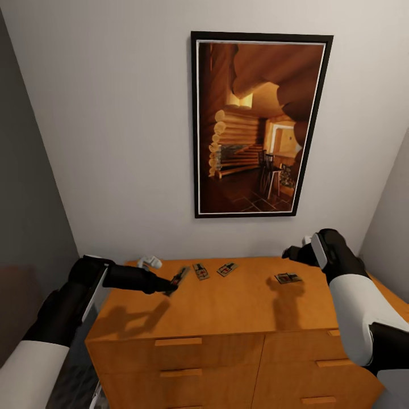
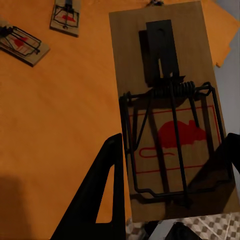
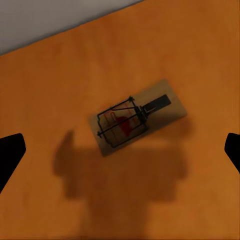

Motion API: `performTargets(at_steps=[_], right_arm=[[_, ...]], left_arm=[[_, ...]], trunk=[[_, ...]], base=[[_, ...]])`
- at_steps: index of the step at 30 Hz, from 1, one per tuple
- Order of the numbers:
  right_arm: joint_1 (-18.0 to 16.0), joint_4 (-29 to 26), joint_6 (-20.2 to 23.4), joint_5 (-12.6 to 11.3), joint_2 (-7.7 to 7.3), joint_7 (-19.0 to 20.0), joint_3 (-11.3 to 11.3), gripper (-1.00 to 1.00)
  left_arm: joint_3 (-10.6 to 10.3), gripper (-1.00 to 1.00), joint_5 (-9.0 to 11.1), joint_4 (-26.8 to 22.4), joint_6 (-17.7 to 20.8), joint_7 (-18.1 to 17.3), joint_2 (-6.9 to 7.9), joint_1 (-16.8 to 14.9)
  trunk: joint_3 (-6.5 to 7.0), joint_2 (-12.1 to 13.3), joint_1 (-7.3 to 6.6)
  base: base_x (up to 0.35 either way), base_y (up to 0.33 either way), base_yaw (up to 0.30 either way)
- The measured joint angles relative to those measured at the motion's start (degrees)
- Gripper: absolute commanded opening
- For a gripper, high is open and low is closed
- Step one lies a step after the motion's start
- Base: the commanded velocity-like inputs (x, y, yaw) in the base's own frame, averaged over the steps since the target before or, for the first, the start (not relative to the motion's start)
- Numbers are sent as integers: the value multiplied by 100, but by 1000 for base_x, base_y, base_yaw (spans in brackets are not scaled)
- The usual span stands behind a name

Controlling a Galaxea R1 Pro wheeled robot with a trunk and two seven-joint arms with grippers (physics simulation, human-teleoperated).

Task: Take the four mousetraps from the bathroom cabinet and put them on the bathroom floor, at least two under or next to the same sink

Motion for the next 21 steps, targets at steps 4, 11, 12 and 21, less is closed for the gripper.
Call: performTargets(at_steps=[4, 11, 12, 21], right_arm=[[-18, 73, 0, -4, 71, 0, -8, 100], [-194, 287, 0, -8, 289, -6, -147, 100], [-220, 330, 0, -8, 303, -7, -201, 100], [-884, 1072, 1, -9, 381, -16, -976, 100]], left_arm=[[81, -100, 2, -94, 0, -5, 1, 0], [305, -100, 4, -277, -1, -18, -1, 0], [340, -100, 6, -285, -1, -20, -1, 0], [540, -100, 5, -314, -1, -35, -14, 0]], trunk=[[0, 0, 0], [0, 0, 0], [0, 0, 0], [0, 0, 0]], base=[[0, 0, 0], [0, 0, 0], [0, 0, 0], [0, 0, 0]])
